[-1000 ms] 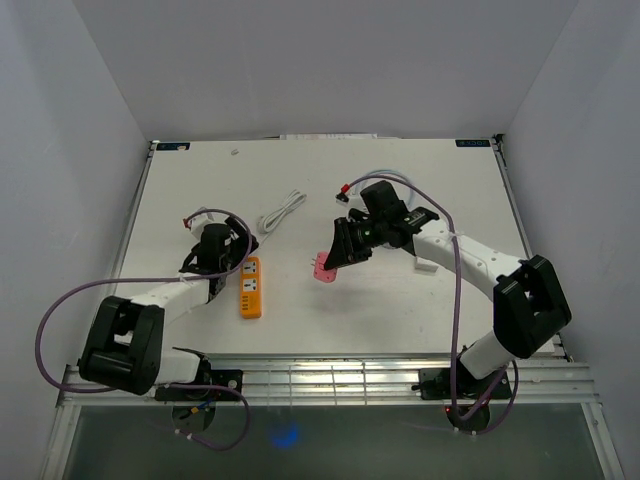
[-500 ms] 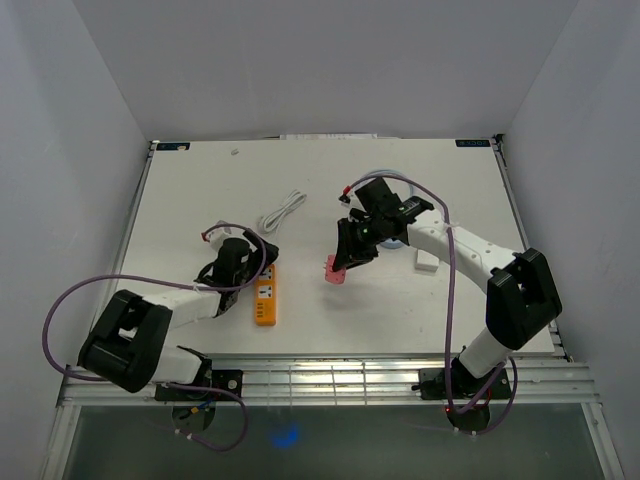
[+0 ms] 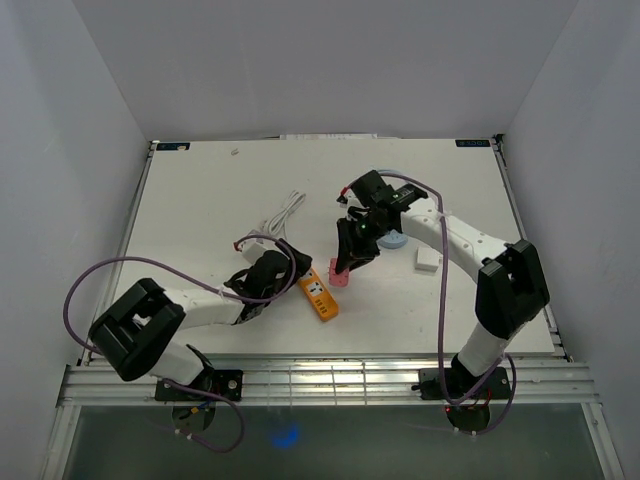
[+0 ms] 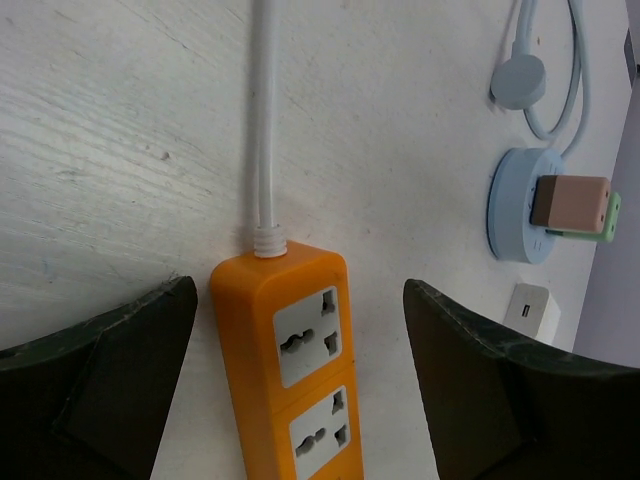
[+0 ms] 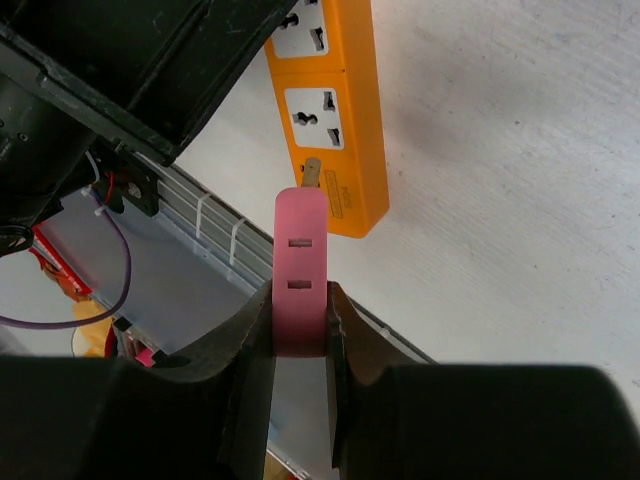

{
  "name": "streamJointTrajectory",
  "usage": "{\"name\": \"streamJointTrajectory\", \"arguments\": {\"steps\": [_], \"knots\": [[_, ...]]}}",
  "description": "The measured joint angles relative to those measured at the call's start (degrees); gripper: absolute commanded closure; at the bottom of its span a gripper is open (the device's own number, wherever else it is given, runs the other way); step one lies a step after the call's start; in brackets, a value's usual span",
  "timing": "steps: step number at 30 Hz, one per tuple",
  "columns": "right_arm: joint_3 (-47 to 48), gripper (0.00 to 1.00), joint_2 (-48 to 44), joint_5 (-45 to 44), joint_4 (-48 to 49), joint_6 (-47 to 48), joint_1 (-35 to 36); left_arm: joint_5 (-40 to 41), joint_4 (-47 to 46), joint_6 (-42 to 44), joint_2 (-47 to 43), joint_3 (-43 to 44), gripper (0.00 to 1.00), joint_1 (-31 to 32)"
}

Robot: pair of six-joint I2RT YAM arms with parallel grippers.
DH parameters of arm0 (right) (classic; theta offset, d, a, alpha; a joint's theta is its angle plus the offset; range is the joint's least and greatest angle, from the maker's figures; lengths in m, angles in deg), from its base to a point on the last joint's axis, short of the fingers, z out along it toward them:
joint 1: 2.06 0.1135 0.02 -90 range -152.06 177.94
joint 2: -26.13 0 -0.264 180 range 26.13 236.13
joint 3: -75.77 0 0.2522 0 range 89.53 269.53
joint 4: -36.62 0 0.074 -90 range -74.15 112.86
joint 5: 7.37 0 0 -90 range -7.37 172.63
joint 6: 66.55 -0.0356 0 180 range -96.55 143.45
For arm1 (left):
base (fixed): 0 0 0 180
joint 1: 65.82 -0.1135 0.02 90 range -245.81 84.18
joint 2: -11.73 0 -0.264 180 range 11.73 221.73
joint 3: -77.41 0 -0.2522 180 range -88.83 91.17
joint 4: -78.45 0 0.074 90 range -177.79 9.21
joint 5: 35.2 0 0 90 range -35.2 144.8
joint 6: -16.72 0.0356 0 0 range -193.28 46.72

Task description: Insert the plug

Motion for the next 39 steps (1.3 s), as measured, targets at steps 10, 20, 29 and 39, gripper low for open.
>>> {"name": "streamJointTrajectory", "arguments": {"steps": [10,20,29,39], "knots": [[22.3,0.92,13.8,0.2,-15.1,7.6,0.2,0.6,3.3,6.3,-9.4,-0.6,0.05,-9.3],[36.6,0.92,24.2,-4.0,-23.9,10.6,1.9,-9.8,3.5,13.3,-0.1,2.7,0.16,-21.5],[37.6,0.92,27.3,-5.4,-24.6,10.6,4.8,-11.3,1.3,17.8,3.1,5.9,0.08,-21.4],[38.2,0.92,27.8,-6.8,-25.0,10.6,4.6,-8.2,1.8,24.4,7.1,14.7,0.04,-23.8]]}}
